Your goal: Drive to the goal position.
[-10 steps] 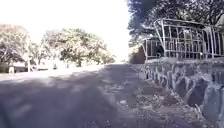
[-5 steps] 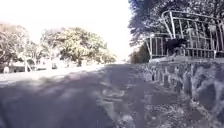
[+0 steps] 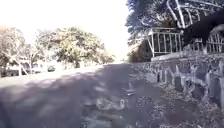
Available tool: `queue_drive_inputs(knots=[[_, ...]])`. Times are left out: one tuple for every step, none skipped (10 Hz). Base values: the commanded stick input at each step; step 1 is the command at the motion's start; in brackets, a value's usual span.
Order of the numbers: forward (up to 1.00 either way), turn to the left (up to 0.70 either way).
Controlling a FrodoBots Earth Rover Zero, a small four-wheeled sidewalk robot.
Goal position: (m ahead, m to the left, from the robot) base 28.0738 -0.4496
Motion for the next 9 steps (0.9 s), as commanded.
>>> queue_drive_inputs(knots=[[1.00, 0.00], [1.00, 0.00], [1.00, 0.00], [1.00, 0.00], [1.00, 0.00], [1.00, 0.00], [1.00, 0.00], [1.00, 0.00], [1.00, 0.00]])
